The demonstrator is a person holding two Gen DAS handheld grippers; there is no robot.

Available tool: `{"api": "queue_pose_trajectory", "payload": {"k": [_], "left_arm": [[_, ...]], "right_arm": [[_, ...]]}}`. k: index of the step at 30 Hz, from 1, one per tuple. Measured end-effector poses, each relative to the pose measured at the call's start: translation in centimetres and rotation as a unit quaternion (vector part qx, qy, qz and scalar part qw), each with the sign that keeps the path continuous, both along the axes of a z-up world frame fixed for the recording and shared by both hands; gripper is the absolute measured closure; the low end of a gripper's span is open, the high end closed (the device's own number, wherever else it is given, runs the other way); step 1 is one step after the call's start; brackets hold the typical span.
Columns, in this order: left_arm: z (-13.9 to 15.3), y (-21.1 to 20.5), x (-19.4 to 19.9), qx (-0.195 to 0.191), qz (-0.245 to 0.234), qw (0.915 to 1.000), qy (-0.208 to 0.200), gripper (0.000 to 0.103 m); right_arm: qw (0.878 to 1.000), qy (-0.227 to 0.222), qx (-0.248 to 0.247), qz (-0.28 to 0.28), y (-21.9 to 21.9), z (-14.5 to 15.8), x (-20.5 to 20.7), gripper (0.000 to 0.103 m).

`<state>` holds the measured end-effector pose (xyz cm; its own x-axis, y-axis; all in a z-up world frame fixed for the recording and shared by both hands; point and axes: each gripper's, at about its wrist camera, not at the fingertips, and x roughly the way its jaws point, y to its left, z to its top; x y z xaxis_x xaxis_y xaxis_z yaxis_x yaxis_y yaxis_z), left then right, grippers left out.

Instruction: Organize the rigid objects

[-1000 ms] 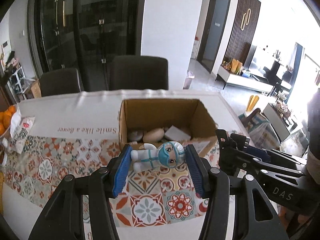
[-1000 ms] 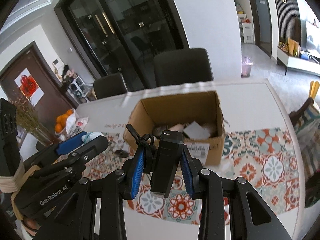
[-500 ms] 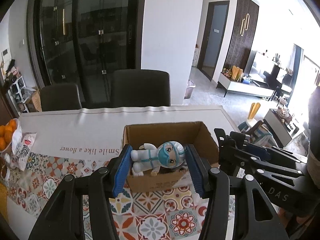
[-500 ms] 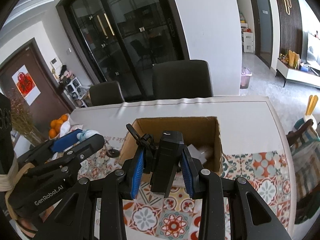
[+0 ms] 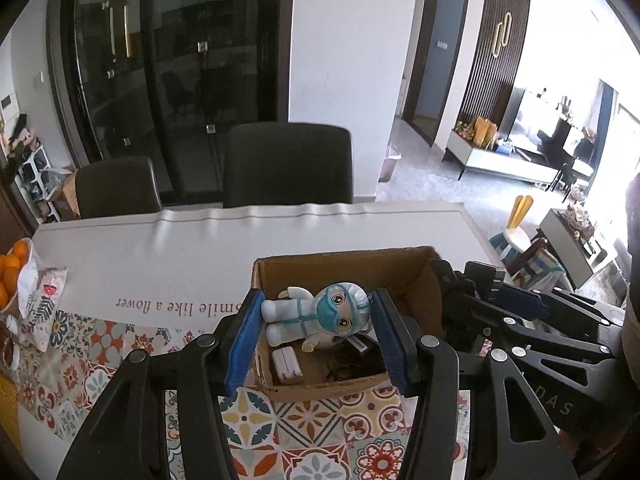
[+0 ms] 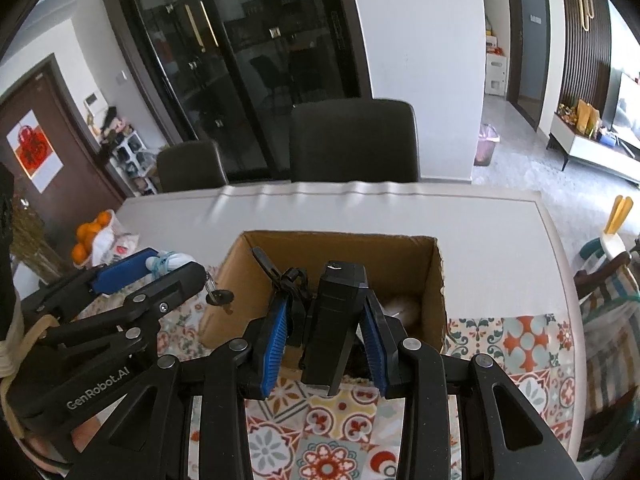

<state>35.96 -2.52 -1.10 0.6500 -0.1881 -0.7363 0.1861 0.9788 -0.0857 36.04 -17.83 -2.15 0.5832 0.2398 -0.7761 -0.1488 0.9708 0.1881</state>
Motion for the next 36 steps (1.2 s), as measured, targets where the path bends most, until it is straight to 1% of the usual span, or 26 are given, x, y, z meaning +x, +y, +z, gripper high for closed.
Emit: {"api": "queue_pose_trajectory", "payload": {"k": [9, 16, 20, 22, 24, 27, 28, 30, 34, 36], "left_arm": [[-3.4, -0.4, 2.8, 0.02, 0.002, 0.9988, 0.045, 0.049], [-4.8, -0.6, 3.4, 0.038, 0.003, 0.9975, 0.06, 0.049], [-5.0, -0.2, 3.4, 0.044, 0.011, 0.9969, 0.065, 0.048], [-5.0, 0.3, 3.3, 0.046, 0.021, 0.9965, 0.066, 0.045], [-4.8, 0.8, 3.0, 0.044, 0.029, 0.9966, 0.062, 0.035], [-4.2, 1.5, 2.3, 0.05, 0.039, 0.9966, 0.053, 0.028], [-3.9, 1.8, 1.9, 0.053, 0.044, 0.9965, 0.048, 0.026], [-3.4, 2.2, 1.2, 0.052, 0.048, 0.9967, 0.041, 0.017], [-1.9, 2.7, -0.9, 0.047, 0.05, 0.9974, 0.021, 0.009], [-1.2, 2.8, -2.1, 0.049, 0.047, 0.9977, 0.011, 0.004]], "right_arm": [[0.999, 0.039, -0.014, -0.003, 0.0, -3.1, 2.2, 0.067], [0.999, 0.05, -0.015, -0.007, -0.2, -4.0, 2.8, 0.065], [0.998, 0.052, -0.017, -0.009, -0.1, -4.1, 2.9, 0.058], [0.998, 0.054, -0.021, -0.015, 0.0, -4.0, 2.9, 0.054], [0.998, 0.051, -0.026, -0.023, -0.1, -3.8, 2.5, 0.047], [0.998, 0.044, -0.031, -0.03, -0.1, -3.2, 1.4, 0.041], [0.998, 0.039, -0.035, -0.033, -0.1, -2.8, 0.8, 0.041], [0.998, 0.032, -0.039, -0.039, -0.2, -2.1, -0.3, 0.033], [0.998, 0.009, -0.044, -0.047, -0.4, 0.1, -3.3, 0.028], [0.997, -0.004, -0.05, -0.05, -0.4, 1.1, -4.7, 0.023]]}}
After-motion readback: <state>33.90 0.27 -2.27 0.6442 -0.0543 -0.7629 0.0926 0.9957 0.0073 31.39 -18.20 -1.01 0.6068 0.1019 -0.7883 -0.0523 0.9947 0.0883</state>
